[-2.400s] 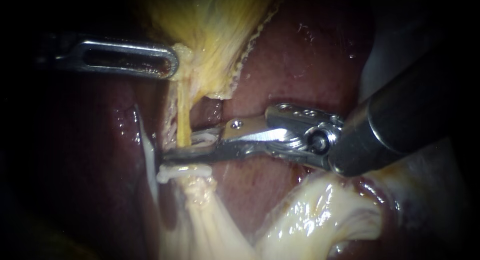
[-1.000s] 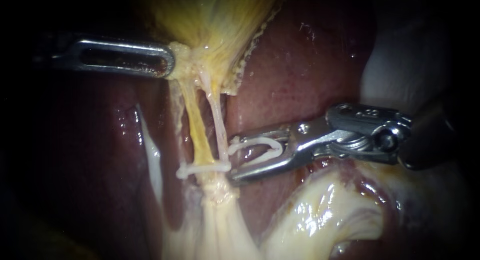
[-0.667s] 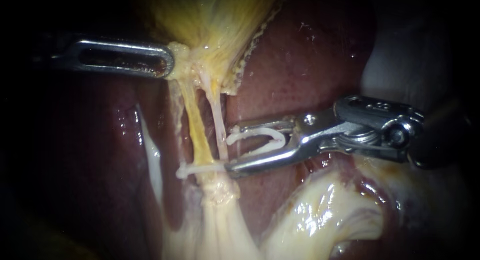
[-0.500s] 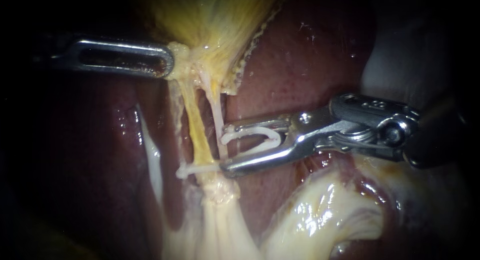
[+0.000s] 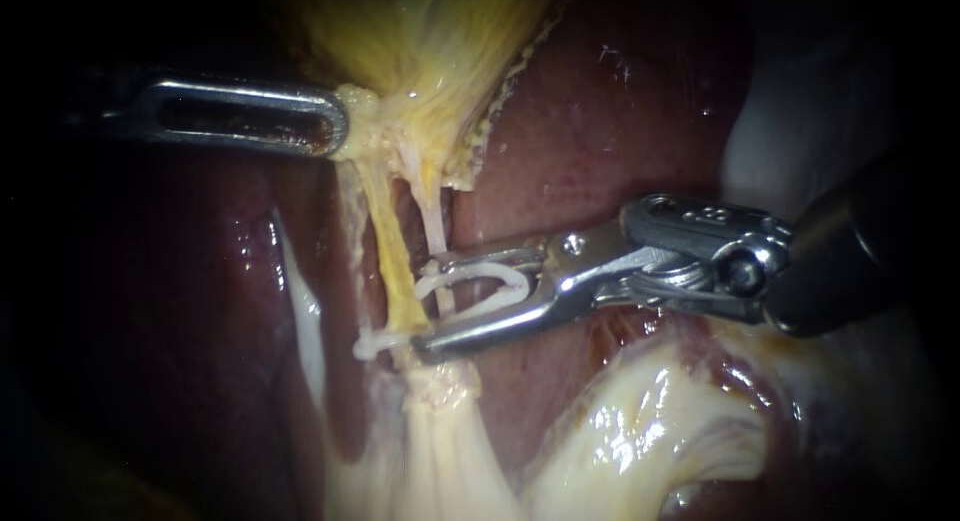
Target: Clipping second clip left tube
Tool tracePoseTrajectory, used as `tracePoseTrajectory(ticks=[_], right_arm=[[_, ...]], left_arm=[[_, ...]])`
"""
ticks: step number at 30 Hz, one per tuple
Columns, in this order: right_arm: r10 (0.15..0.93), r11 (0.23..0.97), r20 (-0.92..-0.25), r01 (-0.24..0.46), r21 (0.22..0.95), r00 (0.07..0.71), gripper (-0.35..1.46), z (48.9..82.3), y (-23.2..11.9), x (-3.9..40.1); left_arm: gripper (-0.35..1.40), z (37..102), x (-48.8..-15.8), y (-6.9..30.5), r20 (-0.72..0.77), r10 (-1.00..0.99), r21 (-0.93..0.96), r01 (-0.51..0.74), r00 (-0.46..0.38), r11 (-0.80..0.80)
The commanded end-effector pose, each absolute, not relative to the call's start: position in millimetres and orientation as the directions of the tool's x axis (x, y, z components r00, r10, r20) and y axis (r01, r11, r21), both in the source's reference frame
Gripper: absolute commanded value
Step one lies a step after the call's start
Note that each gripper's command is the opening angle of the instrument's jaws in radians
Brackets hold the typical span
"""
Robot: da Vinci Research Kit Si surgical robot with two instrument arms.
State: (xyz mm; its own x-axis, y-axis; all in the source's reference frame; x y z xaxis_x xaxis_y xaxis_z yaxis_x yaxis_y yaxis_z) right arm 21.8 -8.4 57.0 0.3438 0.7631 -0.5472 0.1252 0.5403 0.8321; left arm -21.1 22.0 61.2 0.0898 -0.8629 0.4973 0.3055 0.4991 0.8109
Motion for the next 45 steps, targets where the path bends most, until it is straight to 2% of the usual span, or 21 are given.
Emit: tracePoseTrajectory(ticks=[1,21,29,38,45], right_arm=[[0.762,0.541,-0.548,0.125,0.831,0.344,0.5,57.1,-8.4,21.8],[0.766,0.54,-0.545,0.118,0.833,0.342,0.5,60.1,-7.9,22.1],[0.756,0.548,-0.546,0.105,0.83,0.362,0.5,61.4,-7.9,22.4],[0.755,0.551,-0.546,0.099,0.829,0.363,0.5,61.7,-7.9,23.6],[0.773,0.543,-0.553,0.126,0.83,0.31,0.5,60.8,-8.7,25.4]], left_arm=[[-0.35,61.2,-21.1,22.0,0.497,-0.863,0.811,0.307,0.09,0.499],[-0.35,61.4,-21.2,21.8,0.499,-0.862,0.81,0.307,0.09,0.5],[-0.35,61.4,-21.3,21.8,0.499,-0.862,0.808,0.31,0.088,0.5],[-0.35,61.4,-21.4,21.8,0.499,-0.862,0.808,0.311,0.088,0.5],[-0.35,61.5,-21.4,21.7,0.499,-0.862,0.809,0.309,0.089,0.5]])
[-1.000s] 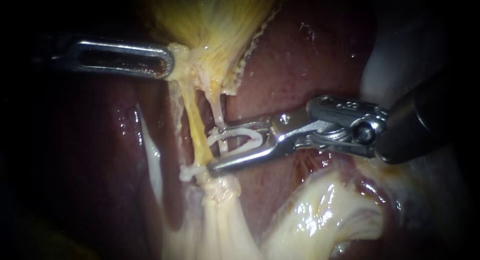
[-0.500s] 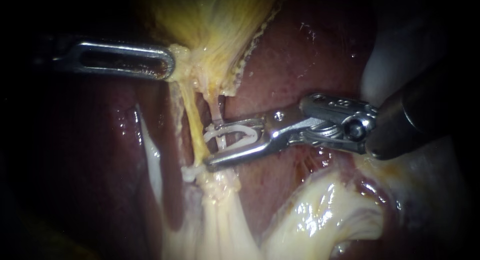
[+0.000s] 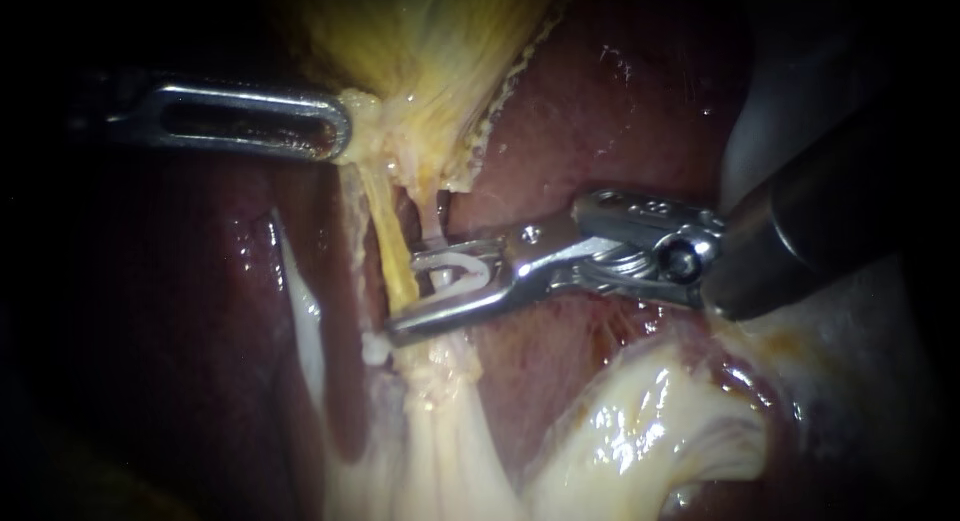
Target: Clipping second clip left tube
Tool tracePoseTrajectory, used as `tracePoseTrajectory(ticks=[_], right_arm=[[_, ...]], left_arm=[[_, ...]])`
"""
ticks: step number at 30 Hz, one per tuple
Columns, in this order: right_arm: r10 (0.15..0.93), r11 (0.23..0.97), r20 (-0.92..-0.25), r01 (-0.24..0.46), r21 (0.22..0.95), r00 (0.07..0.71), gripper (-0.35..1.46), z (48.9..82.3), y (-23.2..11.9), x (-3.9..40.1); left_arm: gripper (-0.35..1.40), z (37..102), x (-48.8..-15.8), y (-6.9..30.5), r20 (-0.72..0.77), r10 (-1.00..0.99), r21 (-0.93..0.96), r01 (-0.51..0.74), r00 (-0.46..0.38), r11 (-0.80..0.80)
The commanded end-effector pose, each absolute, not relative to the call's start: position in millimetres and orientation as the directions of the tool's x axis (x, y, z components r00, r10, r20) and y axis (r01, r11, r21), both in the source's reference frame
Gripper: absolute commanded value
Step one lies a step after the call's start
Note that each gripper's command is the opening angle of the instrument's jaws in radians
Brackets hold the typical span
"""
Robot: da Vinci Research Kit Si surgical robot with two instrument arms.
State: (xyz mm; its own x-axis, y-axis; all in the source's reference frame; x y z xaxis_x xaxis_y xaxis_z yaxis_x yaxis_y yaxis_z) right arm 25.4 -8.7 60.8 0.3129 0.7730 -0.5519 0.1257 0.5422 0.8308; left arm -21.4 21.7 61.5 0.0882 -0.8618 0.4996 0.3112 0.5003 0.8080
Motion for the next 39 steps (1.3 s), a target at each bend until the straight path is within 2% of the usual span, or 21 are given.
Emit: tracePoseTrajectory(ticks=[1,8,17,22,30,39], right_arm=[[0.775,0.542,-0.553,0.129,0.83,0.306,0.5,60.6,-8.8,25.6],[0.796,0.516,-0.547,0.18,0.837,0.259,0.5,58.6,-10.0,27.5],[0.793,0.496,-0.552,0.253,0.831,0.259,0.5,55.8,-11.2,28.0],[0.793,0.486,-0.55,0.27,0.831,0.263,0.48,54.7,-10.9,27.8],[0.794,0.483,-0.548,0.274,0.832,0.265,0.32,54.6,-10.4,27.0],[0.799,0.473,-0.538,0.272,0.838,0.268,-0.01,54.8,-10.2,26.6]], left_arm=[[-0.35,61.5,-21.4,21.7,0.499,-0.862,0.809,0.309,0.089,0.5],[-0.35,61.5,-21.4,21.7,0.499,-0.862,0.809,0.309,0.089,0.5],[-0.35,61.5,-21.4,21.7,0.499,-0.862,0.809,0.309,0.089,0.501],[-0.35,61.5,-21.3,21.7,0.499,-0.862,0.809,0.308,0.089,0.501],[-0.35,61.5,-21.3,21.7,0.499,-0.862,0.809,0.308,0.089,0.501],[-0.35,61.4,-21.3,21.7,0.499,-0.862,0.809,0.308,0.089,0.501]])
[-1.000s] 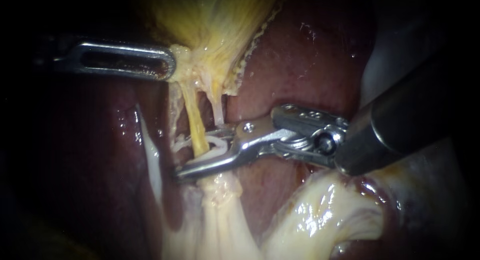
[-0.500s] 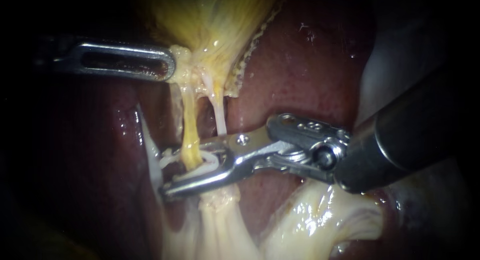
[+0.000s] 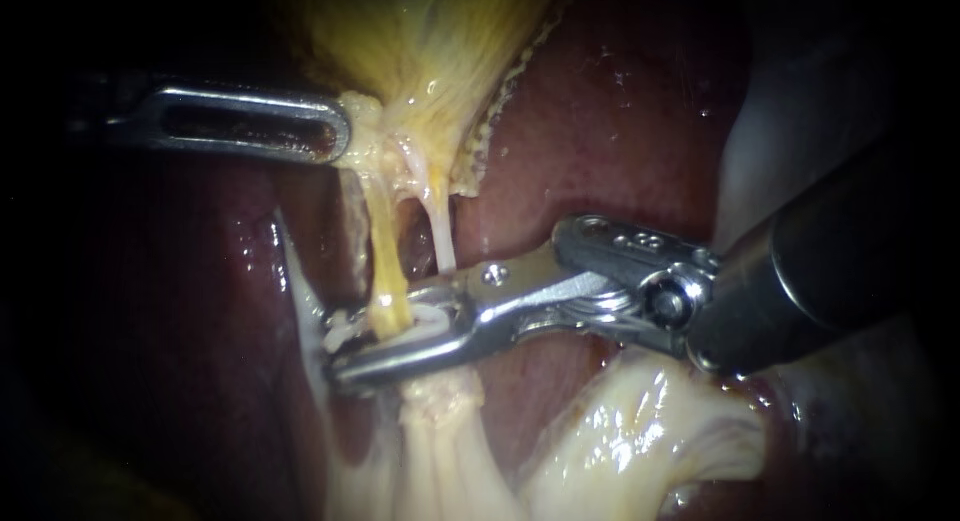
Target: Clipping second clip left tube
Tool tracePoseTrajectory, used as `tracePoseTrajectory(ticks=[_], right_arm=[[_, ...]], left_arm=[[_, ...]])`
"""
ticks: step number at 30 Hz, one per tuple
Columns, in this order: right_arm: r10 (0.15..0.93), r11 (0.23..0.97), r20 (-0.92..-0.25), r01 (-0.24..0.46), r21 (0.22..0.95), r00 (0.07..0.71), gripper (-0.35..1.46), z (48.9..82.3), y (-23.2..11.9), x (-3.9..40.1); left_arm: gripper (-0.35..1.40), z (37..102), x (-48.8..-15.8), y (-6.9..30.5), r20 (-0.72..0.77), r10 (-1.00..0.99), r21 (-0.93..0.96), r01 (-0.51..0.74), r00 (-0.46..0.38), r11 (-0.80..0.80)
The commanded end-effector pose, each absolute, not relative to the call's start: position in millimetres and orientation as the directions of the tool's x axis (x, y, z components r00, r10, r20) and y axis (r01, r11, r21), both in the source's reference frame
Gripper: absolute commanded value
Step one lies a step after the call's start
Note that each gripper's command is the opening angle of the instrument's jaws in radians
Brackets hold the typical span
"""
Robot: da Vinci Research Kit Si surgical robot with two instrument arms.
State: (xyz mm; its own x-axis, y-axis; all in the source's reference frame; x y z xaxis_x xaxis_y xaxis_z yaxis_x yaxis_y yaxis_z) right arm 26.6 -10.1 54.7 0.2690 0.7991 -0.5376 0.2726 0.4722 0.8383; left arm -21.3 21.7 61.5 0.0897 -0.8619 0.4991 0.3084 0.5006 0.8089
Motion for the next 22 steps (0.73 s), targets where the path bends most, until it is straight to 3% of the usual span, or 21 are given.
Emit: tracePoseTrajectory(ticks=[1,7,22], right_arm=[[0.8,0.474,-0.538,0.27,0.838,0.267,-0.05,54.8,-10.1,26.6],[0.803,0.469,-0.533,0.268,0.842,0.268,-0.35,55.3,-9.8,26.4],[0.811,0.457,-0.519,0.261,0.85,0.269,-0.35,56.5,-9.2,25.8]], left_arm=[[-0.35,61.4,-21.3,21.7,0.499,-0.862,0.809,0.308,0.089,0.501],[-0.35,61.5,-21.3,21.7,0.499,-0.862,0.809,0.308,0.089,0.501],[-0.35,61.5,-21.3,21.6,0.499,-0.862,0.809,0.309,0.089,0.501]])
